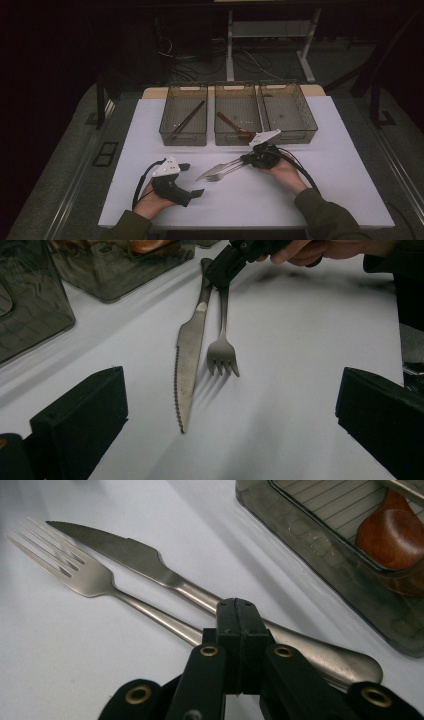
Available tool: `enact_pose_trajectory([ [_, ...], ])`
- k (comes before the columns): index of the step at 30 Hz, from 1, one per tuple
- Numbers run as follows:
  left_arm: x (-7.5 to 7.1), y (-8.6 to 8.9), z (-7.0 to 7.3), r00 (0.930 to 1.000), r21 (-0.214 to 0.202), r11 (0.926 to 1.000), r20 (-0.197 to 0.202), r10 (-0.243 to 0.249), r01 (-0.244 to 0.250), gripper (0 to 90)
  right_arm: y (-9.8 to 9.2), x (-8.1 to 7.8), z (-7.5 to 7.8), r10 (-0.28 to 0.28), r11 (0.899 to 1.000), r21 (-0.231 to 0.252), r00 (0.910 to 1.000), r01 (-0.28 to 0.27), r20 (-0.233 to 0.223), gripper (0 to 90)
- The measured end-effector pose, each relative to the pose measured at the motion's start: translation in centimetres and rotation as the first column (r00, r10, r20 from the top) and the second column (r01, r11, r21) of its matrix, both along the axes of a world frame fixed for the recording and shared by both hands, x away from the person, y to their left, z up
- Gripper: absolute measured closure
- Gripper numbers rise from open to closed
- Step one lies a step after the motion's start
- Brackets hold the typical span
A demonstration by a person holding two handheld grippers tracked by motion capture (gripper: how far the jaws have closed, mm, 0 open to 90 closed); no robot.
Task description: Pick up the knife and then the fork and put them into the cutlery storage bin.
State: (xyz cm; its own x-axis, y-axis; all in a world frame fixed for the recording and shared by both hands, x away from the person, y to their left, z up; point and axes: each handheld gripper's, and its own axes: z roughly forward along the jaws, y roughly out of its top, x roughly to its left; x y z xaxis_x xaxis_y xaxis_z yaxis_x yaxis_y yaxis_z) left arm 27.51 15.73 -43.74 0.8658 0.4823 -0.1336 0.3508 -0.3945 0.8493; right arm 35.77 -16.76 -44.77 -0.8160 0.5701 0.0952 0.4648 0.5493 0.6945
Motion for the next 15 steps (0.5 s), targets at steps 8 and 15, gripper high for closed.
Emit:
enact_pose_trajectory([
  [8,-0.02,-0.02,0.0,1.0,-0.003,1.0,0.0,-0.002,0.002,0.0,-0.09,0.06,0.17,0.012,1.0,-0.007,0.9995,-0.012,-0.028,89.3],
  [15,-0.04,0.0,0.03,1.0,-0.005,1.0,0.0,-0.003,0.003,0.0,-0.24,-0.01,0.35,0.035,0.999,-0.018,0.998,-0.036,-0.052,89.3],
])
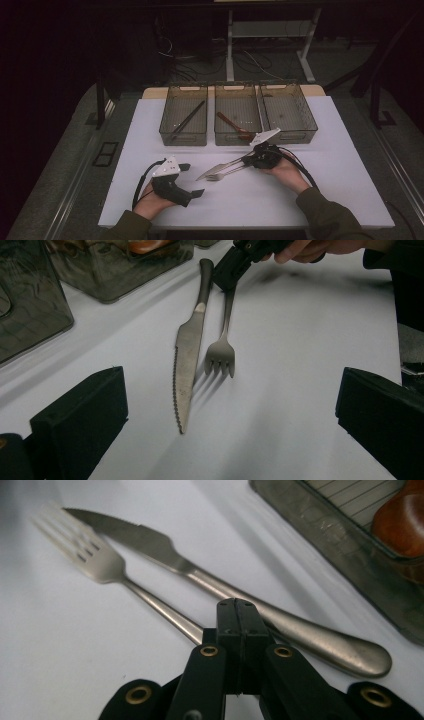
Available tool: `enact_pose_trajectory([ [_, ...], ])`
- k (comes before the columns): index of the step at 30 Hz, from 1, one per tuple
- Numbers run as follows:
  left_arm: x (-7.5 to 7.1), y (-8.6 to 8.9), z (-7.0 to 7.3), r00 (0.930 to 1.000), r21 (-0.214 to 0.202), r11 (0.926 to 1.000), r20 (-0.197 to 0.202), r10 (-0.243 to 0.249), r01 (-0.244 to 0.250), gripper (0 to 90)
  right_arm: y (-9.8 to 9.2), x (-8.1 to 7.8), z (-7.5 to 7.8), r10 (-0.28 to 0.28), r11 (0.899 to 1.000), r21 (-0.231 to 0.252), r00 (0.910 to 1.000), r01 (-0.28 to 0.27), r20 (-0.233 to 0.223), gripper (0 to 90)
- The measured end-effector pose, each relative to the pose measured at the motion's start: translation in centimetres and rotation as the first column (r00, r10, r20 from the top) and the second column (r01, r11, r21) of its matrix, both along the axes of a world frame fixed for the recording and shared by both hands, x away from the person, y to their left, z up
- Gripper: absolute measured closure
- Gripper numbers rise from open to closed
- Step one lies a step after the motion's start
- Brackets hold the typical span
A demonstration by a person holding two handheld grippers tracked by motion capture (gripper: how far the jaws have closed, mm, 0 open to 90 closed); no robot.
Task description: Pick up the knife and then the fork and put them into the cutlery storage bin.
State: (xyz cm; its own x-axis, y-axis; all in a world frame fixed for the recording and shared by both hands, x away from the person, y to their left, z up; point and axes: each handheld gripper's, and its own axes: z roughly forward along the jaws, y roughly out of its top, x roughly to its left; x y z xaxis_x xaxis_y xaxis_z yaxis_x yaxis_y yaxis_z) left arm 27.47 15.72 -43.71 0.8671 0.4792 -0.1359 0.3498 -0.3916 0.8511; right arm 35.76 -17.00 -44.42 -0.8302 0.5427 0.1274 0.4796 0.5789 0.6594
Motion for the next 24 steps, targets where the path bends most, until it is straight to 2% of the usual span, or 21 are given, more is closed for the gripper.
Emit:
enact_pose_trajectory([
  [8,0.0,0.0,0.0,1.0,-0.001,1.0,0.0,0.001,-0.001,0.0,-0.2,-0.2,0.2,0.03,0.999,-0.021,0.9994,-0.03,-0.016,89.3],
  [11,0.0,0.0,0.0,1.0,-0.001,1.0,-0.001,0.0,0.0,0.0,-0.3,-0.3,0.3,0.021,0.999,-0.042,0.9998,-0.021,-0.004,89.3],
  [24,0.0,0.0,0.0,1.0,0.0,1.0,0.0,-0.001,0.001,0.0,-1.1,0.0,0.3,0.009,0.998,-0.061,0.9998,-0.01,-0.017,89.3],
])
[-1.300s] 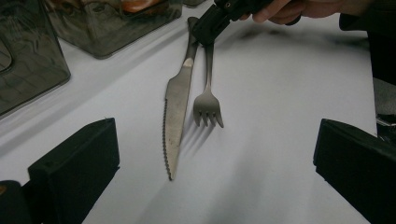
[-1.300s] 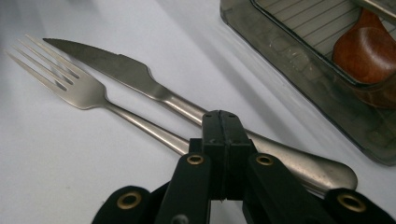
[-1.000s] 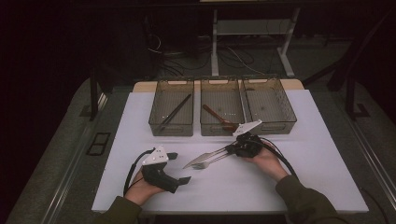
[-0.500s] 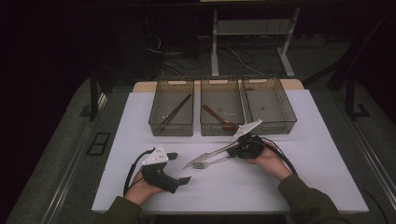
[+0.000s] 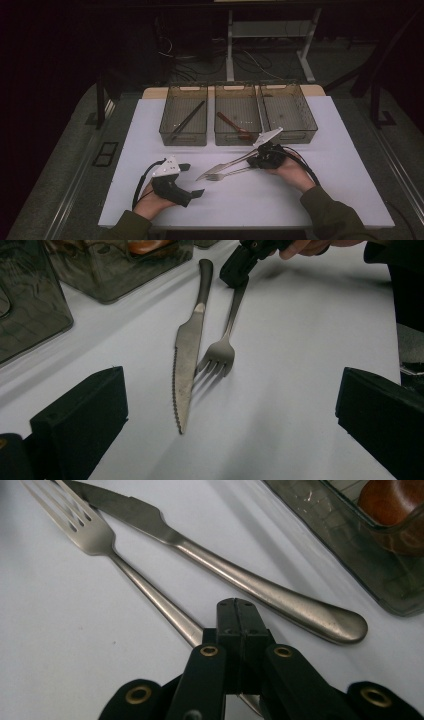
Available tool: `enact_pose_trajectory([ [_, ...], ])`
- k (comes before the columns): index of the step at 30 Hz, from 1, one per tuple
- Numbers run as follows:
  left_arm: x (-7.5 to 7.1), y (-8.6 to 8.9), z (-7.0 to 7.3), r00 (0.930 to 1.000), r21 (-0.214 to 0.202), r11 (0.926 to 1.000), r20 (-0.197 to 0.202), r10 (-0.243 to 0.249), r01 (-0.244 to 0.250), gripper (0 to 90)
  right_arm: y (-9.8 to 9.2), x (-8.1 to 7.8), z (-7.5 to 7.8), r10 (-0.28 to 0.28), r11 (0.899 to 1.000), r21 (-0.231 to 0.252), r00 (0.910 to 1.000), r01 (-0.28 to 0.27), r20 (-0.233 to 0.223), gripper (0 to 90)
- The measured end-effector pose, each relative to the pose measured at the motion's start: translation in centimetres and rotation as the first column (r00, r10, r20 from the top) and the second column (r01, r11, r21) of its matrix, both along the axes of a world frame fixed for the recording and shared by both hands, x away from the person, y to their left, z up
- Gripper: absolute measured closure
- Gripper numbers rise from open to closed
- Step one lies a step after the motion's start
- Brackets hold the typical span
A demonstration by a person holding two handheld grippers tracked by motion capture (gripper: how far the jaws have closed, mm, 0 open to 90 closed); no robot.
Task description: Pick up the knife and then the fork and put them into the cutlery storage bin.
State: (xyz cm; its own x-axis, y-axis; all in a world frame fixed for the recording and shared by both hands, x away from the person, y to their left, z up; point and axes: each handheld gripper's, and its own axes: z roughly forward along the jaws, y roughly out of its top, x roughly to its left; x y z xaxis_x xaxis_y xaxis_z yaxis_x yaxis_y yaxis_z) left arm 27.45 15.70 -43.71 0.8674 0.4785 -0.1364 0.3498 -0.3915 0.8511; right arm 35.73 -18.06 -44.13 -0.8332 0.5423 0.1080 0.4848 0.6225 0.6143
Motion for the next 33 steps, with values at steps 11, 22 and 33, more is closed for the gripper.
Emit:
enact_pose_trajectory([
  [11,0.0,0.0,0.0,1.0,0.002,1.0,-0.001,-0.002,0.002,0.0,-0.9,0.0,0.1,0.001,1.0,-0.012,0.9999,-0.001,-0.015,89.3],
  [22,0.0,0.0,0.0,1.0,0.002,1.0,-0.002,-0.004,0.004,0.0,-0.9,-0.1,0.1,0.008,1.0,-0.022,0.9998,-0.009,-0.02,89.3],
  [33,0.0,0.0,0.0,1.0,0.004,1.0,-0.002,-0.008,0.008,0.0,-1.0,-1.0,0.3,0.047,0.998,-0.038,0.998,-0.049,-0.041,89.3],
])
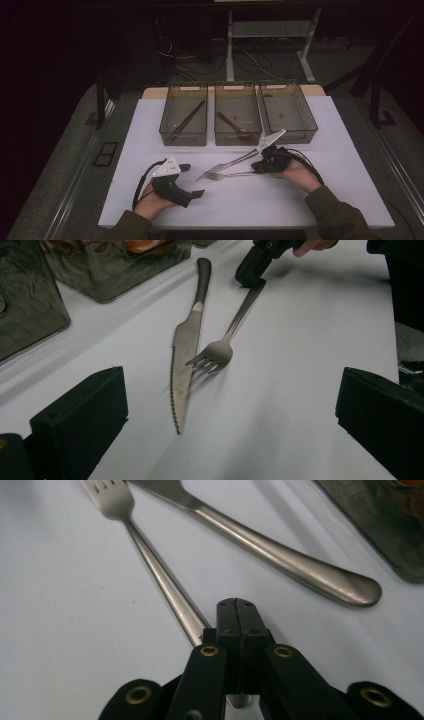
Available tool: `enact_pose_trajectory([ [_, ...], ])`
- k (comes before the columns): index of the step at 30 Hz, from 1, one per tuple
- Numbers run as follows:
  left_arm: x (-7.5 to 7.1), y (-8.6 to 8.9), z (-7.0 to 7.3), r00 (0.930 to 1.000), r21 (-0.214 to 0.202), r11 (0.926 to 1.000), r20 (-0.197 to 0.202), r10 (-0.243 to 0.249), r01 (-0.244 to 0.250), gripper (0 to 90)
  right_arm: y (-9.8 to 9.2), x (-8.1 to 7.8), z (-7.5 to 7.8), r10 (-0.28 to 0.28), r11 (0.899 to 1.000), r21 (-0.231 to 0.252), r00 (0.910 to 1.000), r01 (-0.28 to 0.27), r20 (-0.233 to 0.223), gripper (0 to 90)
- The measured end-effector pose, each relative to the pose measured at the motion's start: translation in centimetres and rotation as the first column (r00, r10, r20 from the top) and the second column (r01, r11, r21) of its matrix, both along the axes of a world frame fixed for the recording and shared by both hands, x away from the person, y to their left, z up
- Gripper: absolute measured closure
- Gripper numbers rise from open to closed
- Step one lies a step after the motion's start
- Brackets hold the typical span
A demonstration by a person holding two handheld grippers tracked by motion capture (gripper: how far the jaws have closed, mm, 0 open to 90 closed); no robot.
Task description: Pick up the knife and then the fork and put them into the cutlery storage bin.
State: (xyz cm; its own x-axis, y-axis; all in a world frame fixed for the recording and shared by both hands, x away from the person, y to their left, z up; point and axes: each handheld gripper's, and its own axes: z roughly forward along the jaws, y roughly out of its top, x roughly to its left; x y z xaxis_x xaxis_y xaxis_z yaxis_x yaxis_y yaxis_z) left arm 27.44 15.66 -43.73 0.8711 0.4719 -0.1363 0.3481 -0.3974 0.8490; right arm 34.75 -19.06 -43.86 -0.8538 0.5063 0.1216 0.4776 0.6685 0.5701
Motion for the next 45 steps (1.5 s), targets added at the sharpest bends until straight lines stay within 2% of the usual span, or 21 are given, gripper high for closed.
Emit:
enact_pose_trajectory([
  [11,0.0,0.0,0.0,1.0,-0.001,1.0,0.001,0.001,-0.001,0.0,0.1,-1.2,0.2,0.081,0.996,-0.031,0.9963,-0.082,-0.029,89.3],
  [16,0.0,0.0,0.0,1.0,-0.001,1.0,0.002,-0.001,0.001,0.0,0.1,-1.2,0.4,0.103,0.994,-0.021,0.9942,-0.104,-0.031,89.0],
  [17,0.0,0.0,0.0,1.0,-0.002,1.0,0.001,-0.001,0.001,0.0,0.0,-1.1,0.5,0.101,0.995,-0.011,0.9944,-0.101,-0.03,87.2],
  [18,0.0,0.0,0.0,1.0,-0.003,1.0,0.001,-0.002,0.002,0.0,-0.1,-1.0,0.8,0.101,0.995,0.002,0.9945,-0.101,-0.027,81.8],
  [20,0.0,0.0,0.0,1.0,-0.007,1.0,0.002,-0.002,0.002,0.0,-0.2,-0.7,1.2,0.101,0.995,0.023,0.993,-0.099,-0.062,74.6],
  [24,0.0,0.1,0.0,1.0,-0.014,0.9999,0.003,0.002,-0.002,0.0,0.5,-0.6,1.9,0.133,0.991,0.014,0.9902,-0.133,-0.042,60.4],
  [28,0.1,0.1,-0.1,1.0,-0.016,0.9999,0.0,-0.003,0.003,0.0,1.8,-0.6,2.5,0.157,0.988,-0.009,0.9875,-0.157,-0.017,58.8],
  [31,0.2,0.2,-0.1,1.0,-0.024,0.9997,0.0,0.001,-0.001,0.0,2.9,-0.5,2.8,0.177,0.984,-0.021,0.9841,-0.177,-0.016,57.8],
  [36,0.3,0.3,-0.1,1.0,-0.032,0.9995,0.008,0.0,0.0,0.0,4.7,-0.3,3.1,0.221,0.974,-0.052,0.9752,-0.221,-0.01,58.1],
  [39,0.3,0.3,-0.1,1.0,-0.03,0.9995,0.009,-0.002,0.002,0.0,5.9,-0.1,2.9,0.27,0.958,-0.1,0.9627,-0.269,-0.001,59.5],
  [42,0.3,0.3,-0.1,1.0,-0.033,0.9995,0.009,-0.003,0.003,0.0,7.0,-0.2,2.9,0.286,0.949,-0.135,0.958,-0.286,-0.022,61.6],
  [45,0.3,0.3,-0.1,1.0,-0.034,0.9994,0.009,-0.003,0.004,0.0,8.1,-0.1,2.8,0.32,0.928,-0.189,0.9468,-0.32,-0.033,63.8],
])
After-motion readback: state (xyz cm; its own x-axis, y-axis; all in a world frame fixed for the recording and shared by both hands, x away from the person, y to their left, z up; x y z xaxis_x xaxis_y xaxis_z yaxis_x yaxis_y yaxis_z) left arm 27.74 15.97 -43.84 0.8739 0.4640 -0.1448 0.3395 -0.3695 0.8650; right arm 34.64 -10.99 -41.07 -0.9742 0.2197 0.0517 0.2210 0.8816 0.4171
